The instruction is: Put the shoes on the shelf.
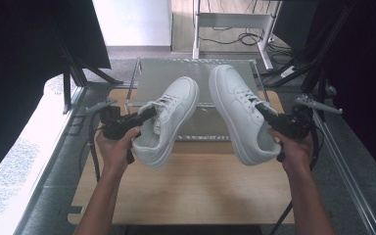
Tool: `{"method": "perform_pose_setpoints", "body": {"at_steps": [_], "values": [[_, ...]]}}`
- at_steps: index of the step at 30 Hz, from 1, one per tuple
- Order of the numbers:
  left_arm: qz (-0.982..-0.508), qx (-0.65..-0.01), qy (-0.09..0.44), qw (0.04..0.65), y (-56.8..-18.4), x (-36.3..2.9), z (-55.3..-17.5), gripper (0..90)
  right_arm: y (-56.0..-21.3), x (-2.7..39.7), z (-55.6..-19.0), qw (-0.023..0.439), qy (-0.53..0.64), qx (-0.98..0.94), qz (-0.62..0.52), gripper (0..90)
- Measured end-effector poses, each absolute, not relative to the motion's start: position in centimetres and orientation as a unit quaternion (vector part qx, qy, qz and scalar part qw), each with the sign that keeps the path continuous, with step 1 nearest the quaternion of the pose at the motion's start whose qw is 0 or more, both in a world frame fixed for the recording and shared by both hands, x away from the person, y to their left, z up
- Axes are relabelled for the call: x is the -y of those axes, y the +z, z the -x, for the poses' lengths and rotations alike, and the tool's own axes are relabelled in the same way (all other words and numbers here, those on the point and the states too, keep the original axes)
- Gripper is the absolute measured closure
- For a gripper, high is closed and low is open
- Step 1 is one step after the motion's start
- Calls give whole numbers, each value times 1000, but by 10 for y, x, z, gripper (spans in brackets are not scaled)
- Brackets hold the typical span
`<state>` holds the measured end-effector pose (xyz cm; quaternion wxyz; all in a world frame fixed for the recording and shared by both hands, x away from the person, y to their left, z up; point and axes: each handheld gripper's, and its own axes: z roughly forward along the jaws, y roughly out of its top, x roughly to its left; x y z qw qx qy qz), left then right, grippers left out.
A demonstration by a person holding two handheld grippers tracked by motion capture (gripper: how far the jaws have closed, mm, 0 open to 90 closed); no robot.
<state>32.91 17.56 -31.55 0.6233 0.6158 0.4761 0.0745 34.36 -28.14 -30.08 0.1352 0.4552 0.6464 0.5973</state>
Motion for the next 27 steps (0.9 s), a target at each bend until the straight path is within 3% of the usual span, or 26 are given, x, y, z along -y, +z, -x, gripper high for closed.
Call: {"method": "perform_pose_setpoints", "body": {"at_steps": [27], "values": [[-603,-496,106,616,-285,-162,-405,795,-276,264,-425,145,577,-627,-503,863]]}}
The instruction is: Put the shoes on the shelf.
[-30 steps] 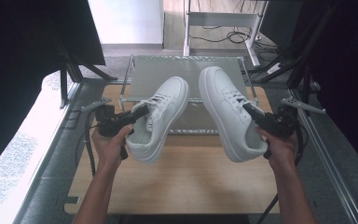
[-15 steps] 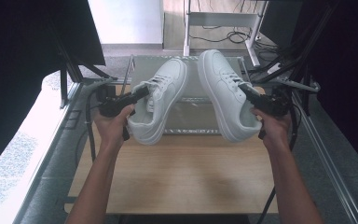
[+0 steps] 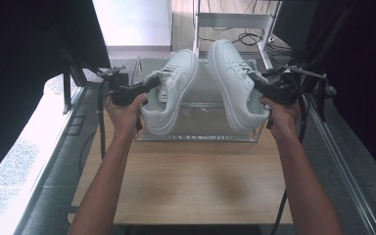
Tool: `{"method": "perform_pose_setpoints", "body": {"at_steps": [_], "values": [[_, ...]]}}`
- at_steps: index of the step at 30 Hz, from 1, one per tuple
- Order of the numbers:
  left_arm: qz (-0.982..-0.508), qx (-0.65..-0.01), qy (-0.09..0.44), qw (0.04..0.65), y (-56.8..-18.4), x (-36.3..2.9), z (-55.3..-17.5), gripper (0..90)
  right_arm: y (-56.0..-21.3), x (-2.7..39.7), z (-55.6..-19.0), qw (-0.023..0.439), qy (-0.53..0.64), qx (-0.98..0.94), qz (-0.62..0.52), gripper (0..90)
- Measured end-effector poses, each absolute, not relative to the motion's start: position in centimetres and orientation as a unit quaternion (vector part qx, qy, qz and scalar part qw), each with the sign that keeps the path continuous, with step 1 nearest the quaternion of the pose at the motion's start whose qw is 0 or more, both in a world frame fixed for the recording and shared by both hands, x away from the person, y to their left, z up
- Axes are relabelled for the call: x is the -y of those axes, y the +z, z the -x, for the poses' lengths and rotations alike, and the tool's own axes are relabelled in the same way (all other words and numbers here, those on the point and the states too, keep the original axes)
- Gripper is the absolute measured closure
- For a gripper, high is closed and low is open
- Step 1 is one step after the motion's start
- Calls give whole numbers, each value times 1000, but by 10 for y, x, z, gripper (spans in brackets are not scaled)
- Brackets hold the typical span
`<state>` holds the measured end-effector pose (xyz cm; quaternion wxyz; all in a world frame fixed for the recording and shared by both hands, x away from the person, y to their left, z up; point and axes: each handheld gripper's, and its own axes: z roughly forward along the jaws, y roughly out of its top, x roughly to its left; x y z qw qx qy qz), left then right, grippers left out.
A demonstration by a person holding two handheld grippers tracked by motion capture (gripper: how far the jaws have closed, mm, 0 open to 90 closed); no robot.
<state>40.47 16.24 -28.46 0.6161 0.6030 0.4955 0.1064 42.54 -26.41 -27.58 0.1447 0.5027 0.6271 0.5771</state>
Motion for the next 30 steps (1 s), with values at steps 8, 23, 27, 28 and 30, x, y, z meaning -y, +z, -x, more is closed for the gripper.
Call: {"method": "perform_pose_setpoints", "body": {"at_steps": [8,23,27,28,30], "values": [[-607,-511,112,599,-284,-151,-433,795,-281,260,-456,147,550,-626,-534,863],[-589,-555,122,574,-270,-138,-491,794,-276,232,-499,149,508,-623,-575,862],[-591,-564,127,563,-270,-131,-502,792,-274,222,-510,161,493,-626,-582,861],[-593,-565,126,561,-271,-129,-503,792,-275,219,-513,163,491,-627,-583,861],[-594,-571,118,554,-275,-125,-508,792,-276,216,-518,161,487,-627,-586,861]]}}
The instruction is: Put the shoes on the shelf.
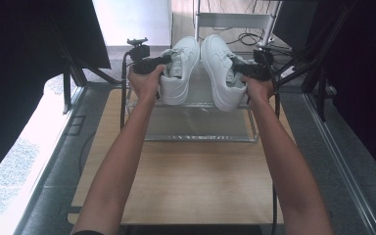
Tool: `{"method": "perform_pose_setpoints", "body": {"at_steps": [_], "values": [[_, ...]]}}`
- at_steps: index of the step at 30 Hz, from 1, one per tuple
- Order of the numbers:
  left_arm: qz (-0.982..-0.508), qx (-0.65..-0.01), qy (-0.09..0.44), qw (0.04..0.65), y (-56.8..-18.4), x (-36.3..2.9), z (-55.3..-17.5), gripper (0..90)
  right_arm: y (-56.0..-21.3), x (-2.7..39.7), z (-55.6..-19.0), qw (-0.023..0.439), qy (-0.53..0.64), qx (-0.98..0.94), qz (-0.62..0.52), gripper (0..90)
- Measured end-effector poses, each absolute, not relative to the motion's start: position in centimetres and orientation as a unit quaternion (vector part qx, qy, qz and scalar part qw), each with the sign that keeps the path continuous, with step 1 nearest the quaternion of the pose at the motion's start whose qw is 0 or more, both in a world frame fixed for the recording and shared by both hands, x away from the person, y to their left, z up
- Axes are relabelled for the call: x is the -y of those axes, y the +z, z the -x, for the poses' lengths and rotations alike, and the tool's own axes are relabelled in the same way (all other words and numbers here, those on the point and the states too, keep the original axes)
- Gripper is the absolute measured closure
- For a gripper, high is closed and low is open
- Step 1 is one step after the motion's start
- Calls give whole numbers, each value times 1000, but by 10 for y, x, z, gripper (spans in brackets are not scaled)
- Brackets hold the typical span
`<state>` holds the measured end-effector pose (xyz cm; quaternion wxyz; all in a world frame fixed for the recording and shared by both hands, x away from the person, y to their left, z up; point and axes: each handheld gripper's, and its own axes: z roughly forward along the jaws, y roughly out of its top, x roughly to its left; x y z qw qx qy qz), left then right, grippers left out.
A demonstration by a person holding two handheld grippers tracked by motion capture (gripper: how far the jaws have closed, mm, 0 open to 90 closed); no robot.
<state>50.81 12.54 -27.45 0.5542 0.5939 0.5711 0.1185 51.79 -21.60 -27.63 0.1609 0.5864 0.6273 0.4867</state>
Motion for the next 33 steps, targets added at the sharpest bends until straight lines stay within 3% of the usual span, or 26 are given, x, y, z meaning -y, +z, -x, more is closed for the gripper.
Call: {"method": "perform_pose_setpoints", "body": {"at_steps": [11,14,17,21,26,33], "values": [[-588,-599,128,528,-288,-111,-520,763,-278,194,-540,175,454,-618,-618,829],[-603,-595,142,512,-293,-106,-522,672,-281,185,-544,169,459,-625,-609,729],[-588,-585,125,545,-296,-113,-523,636,-284,175,-548,167,453,-646,-592,638],[-594,-569,119,556,-293,-115,-520,509,-281,178,-546,156,472,-645,-580,516],[-613,-543,130,559,-281,-119,-506,465,-271,184,-528,182,505,-644,-545,491],[-631,-514,132,566,-275,-129,-477,574,-264,203,-496,210,519,-646,-519,469]]}}
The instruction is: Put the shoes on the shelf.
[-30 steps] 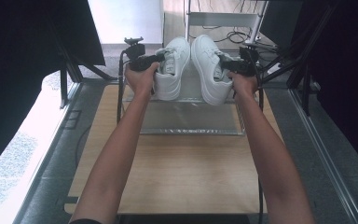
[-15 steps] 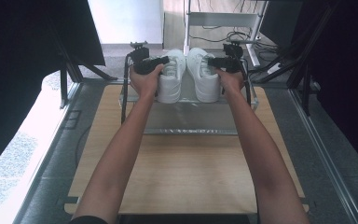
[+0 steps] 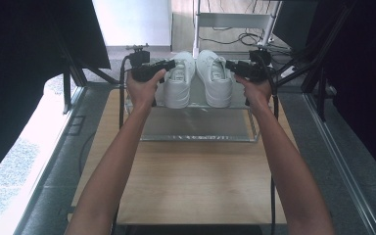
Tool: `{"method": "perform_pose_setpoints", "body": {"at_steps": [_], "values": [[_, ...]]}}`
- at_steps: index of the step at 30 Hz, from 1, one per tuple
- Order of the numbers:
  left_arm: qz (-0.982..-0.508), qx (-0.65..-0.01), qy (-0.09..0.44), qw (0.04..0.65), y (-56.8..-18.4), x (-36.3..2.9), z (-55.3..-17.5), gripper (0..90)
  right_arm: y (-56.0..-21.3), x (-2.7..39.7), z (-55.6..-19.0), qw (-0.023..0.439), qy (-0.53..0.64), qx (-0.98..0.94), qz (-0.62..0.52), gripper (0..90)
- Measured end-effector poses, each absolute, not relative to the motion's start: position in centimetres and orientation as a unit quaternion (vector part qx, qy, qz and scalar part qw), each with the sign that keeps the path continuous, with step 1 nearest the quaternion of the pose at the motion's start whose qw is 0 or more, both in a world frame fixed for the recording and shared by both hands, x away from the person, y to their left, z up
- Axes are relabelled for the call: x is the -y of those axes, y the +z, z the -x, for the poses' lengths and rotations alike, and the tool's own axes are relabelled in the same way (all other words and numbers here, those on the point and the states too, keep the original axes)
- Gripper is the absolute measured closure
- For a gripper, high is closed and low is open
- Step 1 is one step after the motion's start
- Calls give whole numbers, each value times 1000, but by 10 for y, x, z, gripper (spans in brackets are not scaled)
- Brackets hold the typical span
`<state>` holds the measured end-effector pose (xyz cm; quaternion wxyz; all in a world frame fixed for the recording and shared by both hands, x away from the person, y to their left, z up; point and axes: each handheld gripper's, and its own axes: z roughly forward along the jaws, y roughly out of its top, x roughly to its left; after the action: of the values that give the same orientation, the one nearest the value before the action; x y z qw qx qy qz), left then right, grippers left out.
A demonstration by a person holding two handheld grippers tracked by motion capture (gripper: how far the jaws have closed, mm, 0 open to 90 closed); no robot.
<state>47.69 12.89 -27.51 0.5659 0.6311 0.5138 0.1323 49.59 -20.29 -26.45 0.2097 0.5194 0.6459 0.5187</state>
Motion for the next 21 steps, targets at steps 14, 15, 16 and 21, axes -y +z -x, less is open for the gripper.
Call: {"method": "perform_pose_setpoints", "body": {"at_steps": [14,15,16,21], "values": [[-642,-518,146,545,-299,-157,-422,808,-274,236,-442,202,523,-669,-488,565],[-648,-516,146,541,-302,-159,-422,825,-275,236,-441,202,521,-672,-486,589],[-654,-514,153,533,-304,-159,-421,855,-276,237,-441,202,517,-678,-482,623],[-676,-509,155,510,-318,-164,-423,899,-288,236,-444,207,490,-708,-464,779]]}}
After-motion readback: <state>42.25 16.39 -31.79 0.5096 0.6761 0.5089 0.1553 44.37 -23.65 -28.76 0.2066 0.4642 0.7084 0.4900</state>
